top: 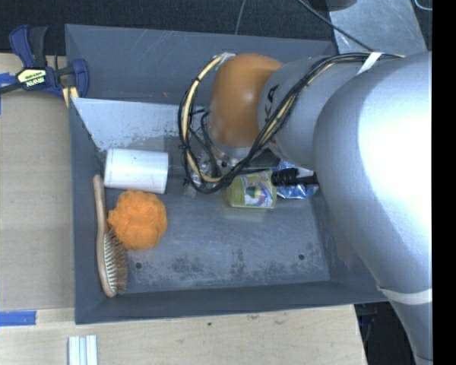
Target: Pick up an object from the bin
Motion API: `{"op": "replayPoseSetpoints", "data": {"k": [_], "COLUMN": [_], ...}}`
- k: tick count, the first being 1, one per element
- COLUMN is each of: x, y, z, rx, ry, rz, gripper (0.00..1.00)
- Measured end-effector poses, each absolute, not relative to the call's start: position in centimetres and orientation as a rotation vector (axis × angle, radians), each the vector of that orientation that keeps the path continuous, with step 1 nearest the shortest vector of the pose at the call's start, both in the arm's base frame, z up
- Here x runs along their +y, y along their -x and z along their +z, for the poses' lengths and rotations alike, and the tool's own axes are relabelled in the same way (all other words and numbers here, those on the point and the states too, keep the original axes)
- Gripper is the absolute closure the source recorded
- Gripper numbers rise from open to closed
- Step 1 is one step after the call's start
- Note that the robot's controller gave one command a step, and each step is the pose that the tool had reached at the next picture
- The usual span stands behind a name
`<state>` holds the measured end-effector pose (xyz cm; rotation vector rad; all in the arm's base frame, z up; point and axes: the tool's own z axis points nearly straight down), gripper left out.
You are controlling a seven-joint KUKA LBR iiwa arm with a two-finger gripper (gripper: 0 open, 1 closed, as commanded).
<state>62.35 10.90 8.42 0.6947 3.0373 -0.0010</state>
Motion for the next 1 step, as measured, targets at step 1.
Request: {"op": "replayPoseSetpoints", "data": {"k": [1], "x": [7.47], "y": [-60.02], "z": [7.12], "rx": [2.972], "ry": [-0.922], "rz": [0.004], "gripper": [1.0]}}
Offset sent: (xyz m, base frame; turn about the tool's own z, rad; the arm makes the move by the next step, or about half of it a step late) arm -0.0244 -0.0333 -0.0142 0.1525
